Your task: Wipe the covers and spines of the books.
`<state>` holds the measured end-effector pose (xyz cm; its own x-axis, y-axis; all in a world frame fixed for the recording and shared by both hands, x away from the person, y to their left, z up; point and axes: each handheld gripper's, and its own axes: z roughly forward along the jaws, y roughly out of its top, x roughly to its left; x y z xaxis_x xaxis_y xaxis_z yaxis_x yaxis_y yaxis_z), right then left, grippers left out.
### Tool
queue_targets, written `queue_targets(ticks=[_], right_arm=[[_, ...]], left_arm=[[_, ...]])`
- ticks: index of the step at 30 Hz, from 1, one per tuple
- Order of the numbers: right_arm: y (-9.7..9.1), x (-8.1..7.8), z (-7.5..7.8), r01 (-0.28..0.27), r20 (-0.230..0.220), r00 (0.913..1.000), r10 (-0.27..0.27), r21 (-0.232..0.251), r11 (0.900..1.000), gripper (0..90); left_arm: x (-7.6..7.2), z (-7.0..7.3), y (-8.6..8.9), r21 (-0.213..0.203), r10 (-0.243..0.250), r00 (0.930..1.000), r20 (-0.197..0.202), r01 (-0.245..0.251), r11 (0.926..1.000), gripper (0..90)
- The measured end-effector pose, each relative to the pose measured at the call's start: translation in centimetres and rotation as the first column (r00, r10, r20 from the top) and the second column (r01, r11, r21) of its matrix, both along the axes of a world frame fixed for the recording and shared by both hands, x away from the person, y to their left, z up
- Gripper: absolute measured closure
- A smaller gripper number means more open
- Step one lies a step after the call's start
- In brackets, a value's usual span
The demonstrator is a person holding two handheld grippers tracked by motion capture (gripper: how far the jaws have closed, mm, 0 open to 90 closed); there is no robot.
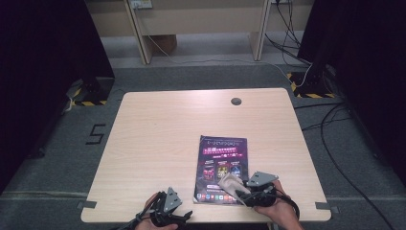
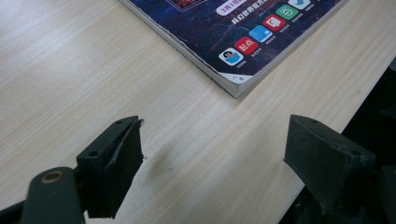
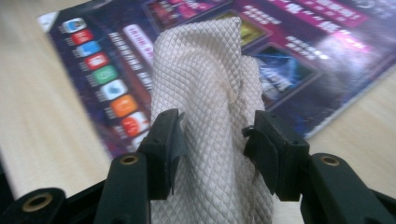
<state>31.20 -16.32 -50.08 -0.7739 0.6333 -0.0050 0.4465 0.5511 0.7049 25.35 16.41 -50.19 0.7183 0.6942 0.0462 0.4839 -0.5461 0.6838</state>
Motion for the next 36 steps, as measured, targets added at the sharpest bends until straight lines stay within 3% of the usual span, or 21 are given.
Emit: queue_targets(ticks=[4, 7, 23, 36], right_arm=[[-0.2, 0.7, 0.0, 0.018, 0.02, 0.9996, -0.018, -0.01, 0.9998, 52.2], [-0.4, 1.7, -0.1, 0.075, 0.037, 0.9965, -0.075, -0.008, 0.9971, 50.6], [-0.6, 5.0, -0.2, 0.137, 0.064, 0.9886, -0.137, -0.009, 0.9905, 51.1], [-0.3, 7.7, -0.3, 0.196, 0.115, 0.9747, -0.192, -0.028, 0.9802, 51.2]], left_arm=[[0.0, 0.0, -0.1, 0.003, -0.002, 1.0, -0.002, 0.002, 1.0, 18.5], [0.0, 0.0, -0.1, 0.008, -0.002, 1.0, -0.004, 0.002, 1.0, 18.5], [0.0, -0.2, -0.2, 0.009, -0.009, 0.9999, -0.005, 0.009, 0.9999, 18.5], [0.0, -0.2, -0.2, 0.012, -0.01, 0.9999, -0.006, 0.01, 0.9999, 18.5]])
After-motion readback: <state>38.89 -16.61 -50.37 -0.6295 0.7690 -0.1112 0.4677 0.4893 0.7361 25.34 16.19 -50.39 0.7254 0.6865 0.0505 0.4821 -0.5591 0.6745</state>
